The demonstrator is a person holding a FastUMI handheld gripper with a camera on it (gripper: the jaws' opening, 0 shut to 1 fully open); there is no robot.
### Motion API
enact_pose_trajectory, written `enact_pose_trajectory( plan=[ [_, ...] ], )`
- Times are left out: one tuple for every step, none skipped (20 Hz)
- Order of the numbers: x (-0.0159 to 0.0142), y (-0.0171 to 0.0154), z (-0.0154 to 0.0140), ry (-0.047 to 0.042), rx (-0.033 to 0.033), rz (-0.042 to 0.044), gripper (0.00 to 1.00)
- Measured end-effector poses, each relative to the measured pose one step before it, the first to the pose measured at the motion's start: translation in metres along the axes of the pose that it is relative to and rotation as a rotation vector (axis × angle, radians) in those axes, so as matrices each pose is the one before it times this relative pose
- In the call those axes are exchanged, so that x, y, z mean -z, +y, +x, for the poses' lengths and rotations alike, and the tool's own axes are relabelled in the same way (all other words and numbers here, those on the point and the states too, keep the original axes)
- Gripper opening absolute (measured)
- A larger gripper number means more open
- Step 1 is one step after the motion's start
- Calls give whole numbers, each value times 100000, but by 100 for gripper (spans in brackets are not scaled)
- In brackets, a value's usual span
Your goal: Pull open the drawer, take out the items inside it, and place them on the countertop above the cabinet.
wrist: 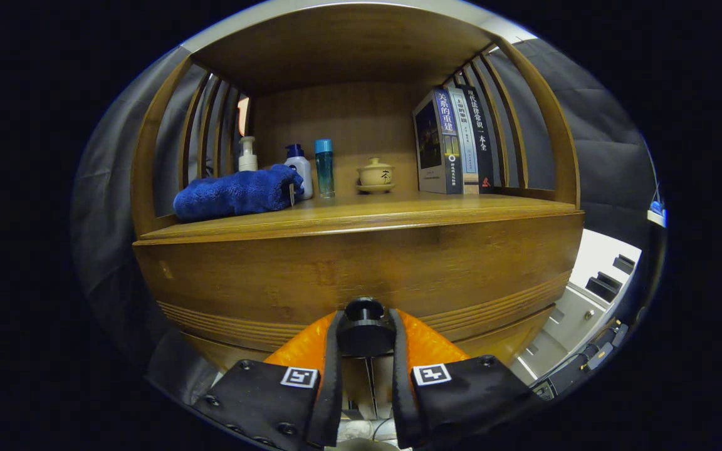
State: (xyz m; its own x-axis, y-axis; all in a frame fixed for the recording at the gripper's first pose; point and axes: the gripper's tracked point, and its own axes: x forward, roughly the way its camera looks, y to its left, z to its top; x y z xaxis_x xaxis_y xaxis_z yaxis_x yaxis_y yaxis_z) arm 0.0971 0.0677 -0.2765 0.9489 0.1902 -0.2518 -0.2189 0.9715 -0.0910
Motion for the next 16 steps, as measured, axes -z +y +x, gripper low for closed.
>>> enact_pose_trajectory(
  plan=[
    [170, 35, -31, 696, 504, -1228, 42],
    [-32, 76, -550, 3, 712, -1494, 36],
    [129, -253, 58, 530, 782, -1327, 36],
    [120, -48, -254, 18, 553, -77, 36],
    [-2, 182, -69, -143, -116, 319, 36],
    [52, 176, -359, 48, -373, 30, 36],
    [58, -74, -436, -74, 13, -619, 36],
    [125, -77, -479, 26, 316, -1160, 36],
    [177, -37, -329, 199, 478, -967, 36],
    [108, -1, -455, 255, 304, -381, 36],
    [112, 118, -204, 553, 63, 97, 36],
    [38, 61, -307, 231, -11, 126, 36],
    [75, -130, -342, 399, 248, -72, 36],
    [58, -61, -409, -345, 333, -58, 36],
    [215, 1, -387, 331, 135, 258, 36],
    [13, 55, -461, -342, 10, 433, 36]
  ],
)
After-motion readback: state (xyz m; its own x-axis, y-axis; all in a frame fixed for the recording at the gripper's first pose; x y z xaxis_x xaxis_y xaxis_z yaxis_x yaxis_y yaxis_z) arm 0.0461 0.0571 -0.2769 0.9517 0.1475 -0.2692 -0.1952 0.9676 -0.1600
